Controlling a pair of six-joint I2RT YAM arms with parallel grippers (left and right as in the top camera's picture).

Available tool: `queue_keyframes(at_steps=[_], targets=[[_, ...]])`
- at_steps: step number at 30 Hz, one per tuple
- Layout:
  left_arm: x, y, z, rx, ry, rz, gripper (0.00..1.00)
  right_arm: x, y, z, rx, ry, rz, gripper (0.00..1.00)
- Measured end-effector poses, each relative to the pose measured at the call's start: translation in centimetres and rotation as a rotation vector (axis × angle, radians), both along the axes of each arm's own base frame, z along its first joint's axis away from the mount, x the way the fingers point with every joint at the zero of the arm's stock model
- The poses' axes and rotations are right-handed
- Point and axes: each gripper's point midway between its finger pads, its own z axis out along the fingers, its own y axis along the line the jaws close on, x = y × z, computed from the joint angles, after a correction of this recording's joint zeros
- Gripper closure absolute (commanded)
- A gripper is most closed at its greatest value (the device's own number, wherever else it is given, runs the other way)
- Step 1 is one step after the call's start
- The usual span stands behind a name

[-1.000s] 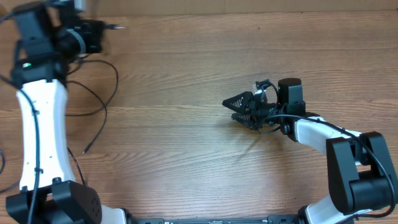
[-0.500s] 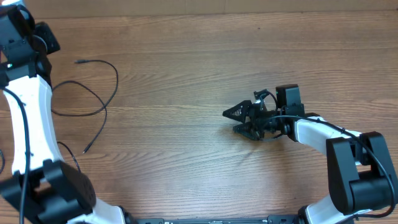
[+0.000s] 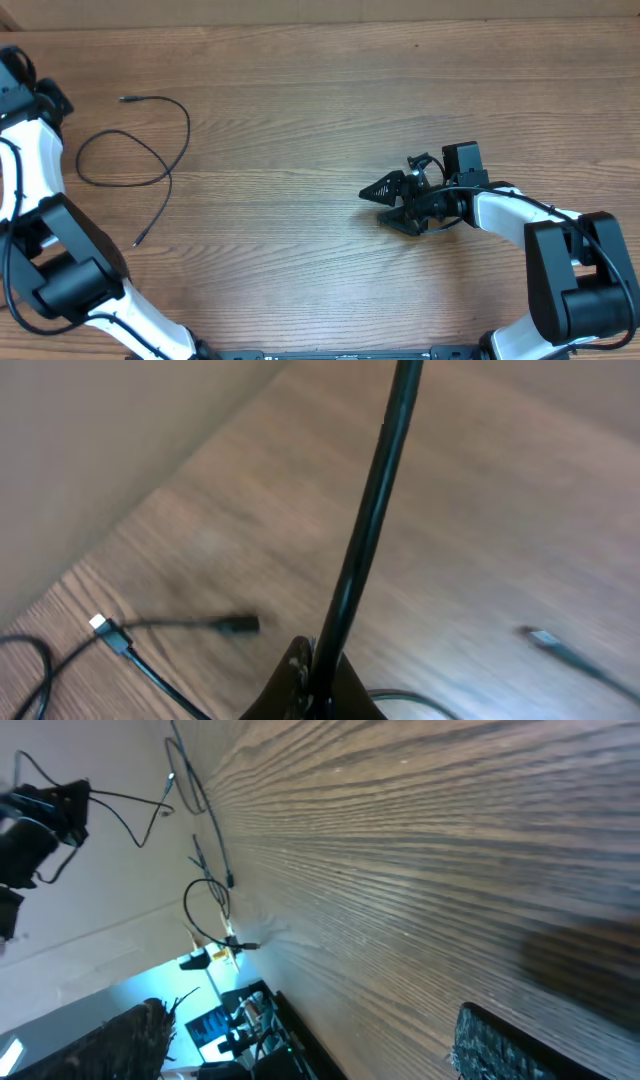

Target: Untangle cables

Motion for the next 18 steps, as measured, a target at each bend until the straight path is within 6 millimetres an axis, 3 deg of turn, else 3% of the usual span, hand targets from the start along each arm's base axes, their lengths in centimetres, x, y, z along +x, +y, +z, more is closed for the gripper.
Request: queue_keyframes(at_steps=[6,11,12,13,14,16,17,18], targets=[[-0.8,2.6,-4.2,-0.014,0.047,0.055,0.96,0.1,-0.1,-0.2,-0.015,-0.003,-0.005,0.11],[-0.9,2.9,-6.0,-0.02,0.068,0.064,0.96,0.1,-0.2,-0.4,-0.024,-0.007,-0.007,0.11],[-0.9,2.9,-6.2,-0.022,0.071,0.064,0.91,0.2,-0.3,-0.4,-0.026,-0.006,-0.009,0.11],[-0.9,2.9,-6.4,-0.024,0.074,0.064,0.73,0.2,-0.3,-0.4,-0.027,-0.007,-0.009,0.11],[-0.9,2.9,-6.6,-0.026,0.075,0.065,0.65,0.2,-0.3,-0.4,-0.027,-0.007,-0.009,0.11],[-0.9,2.9,-6.9,-0.028,0.081,0.064,0.08,0.2,-0.3,-0.4,-0.028,-0.008,-0.008,0.11],[-0.9,2.9,-7.0,-0.029,0.083,0.064,0.0,0.2,-0.3,-0.4,-0.028,-0.006,-0.009,0.11],[-0.9,2.9,-7.0,-0.029,0.084,0.064,0.0,0.2,-0.3,-0.4,-0.028,-0.007,-0.009,0.11]])
